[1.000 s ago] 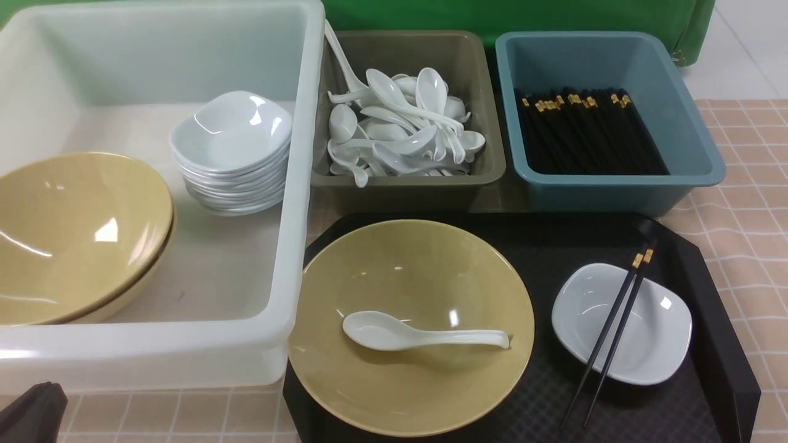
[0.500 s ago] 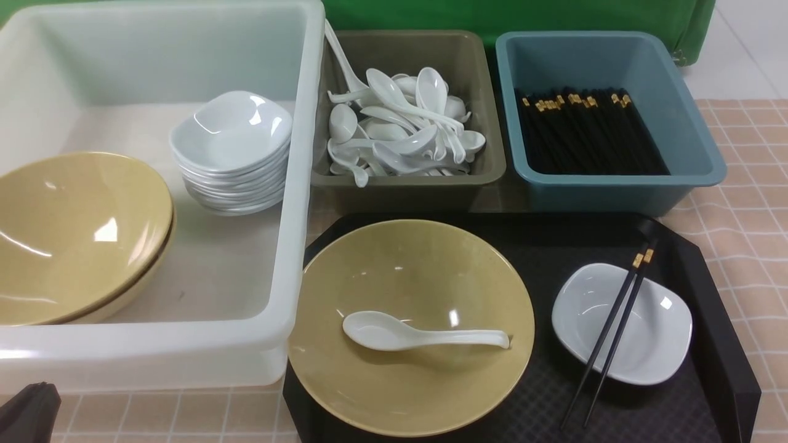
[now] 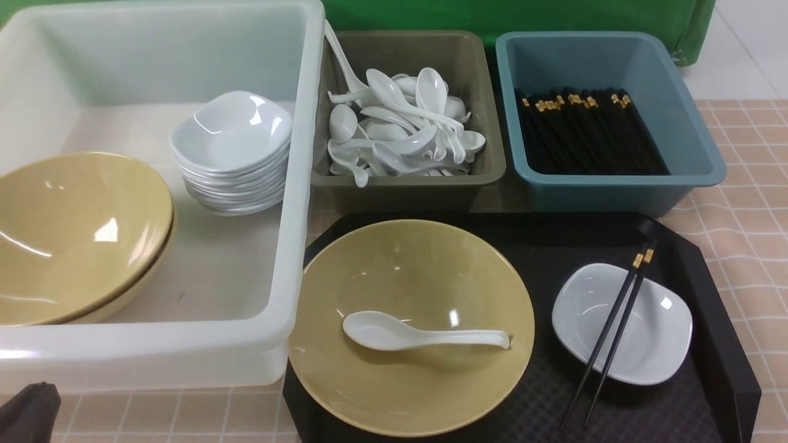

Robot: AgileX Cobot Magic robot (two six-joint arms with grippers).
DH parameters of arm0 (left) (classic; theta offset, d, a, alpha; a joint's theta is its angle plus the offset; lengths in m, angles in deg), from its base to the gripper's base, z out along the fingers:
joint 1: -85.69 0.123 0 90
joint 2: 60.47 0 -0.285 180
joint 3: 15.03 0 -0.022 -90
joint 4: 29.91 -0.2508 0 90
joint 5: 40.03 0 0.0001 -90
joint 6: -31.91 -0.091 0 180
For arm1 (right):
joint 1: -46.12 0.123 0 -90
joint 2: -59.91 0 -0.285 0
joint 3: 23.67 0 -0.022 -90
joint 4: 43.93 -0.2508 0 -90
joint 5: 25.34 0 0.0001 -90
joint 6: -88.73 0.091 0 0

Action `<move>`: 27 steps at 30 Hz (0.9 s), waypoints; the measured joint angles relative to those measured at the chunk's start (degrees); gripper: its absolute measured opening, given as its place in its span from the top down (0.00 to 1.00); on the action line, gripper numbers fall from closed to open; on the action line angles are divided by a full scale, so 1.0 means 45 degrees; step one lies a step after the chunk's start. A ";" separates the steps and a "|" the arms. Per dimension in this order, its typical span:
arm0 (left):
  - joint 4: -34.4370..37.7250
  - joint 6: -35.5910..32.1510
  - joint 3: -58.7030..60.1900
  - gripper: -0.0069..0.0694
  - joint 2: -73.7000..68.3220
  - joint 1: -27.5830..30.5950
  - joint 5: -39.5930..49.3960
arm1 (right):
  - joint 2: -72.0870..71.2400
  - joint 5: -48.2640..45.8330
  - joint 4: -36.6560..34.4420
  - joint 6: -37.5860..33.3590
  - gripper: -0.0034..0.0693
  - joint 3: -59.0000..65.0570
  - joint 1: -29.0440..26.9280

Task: On brown table put chopsticks spoon bowls plates into blue grey white boxes.
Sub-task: 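Move the grippers toward the tableware on the black tray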

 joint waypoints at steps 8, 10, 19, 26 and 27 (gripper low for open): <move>-0.0032 0.0000 0.0000 0.91 0.0000 0.0000 0.0000 | 0.0000 0.0327 0.0000 0.0000 0.63 0.0039 0.0000; -0.0032 0.0000 0.0000 0.91 0.0000 0.0000 0.0000 | 0.0000 0.0327 0.0000 0.0000 0.63 0.0039 0.0000; 0.0415 0.0087 0.0000 0.91 0.0000 0.0000 -0.0295 | 0.0000 0.0337 0.0000 0.0014 0.63 0.0039 0.0000; 0.5820 0.2999 0.0000 0.91 0.0000 0.0000 -0.1122 | 0.0000 0.0419 -0.0618 0.2681 0.63 0.0039 0.0000; 0.6859 0.3746 0.0000 0.91 0.0000 0.0000 -0.1175 | 0.0000 0.0467 -0.1059 0.3808 0.63 0.0051 0.0000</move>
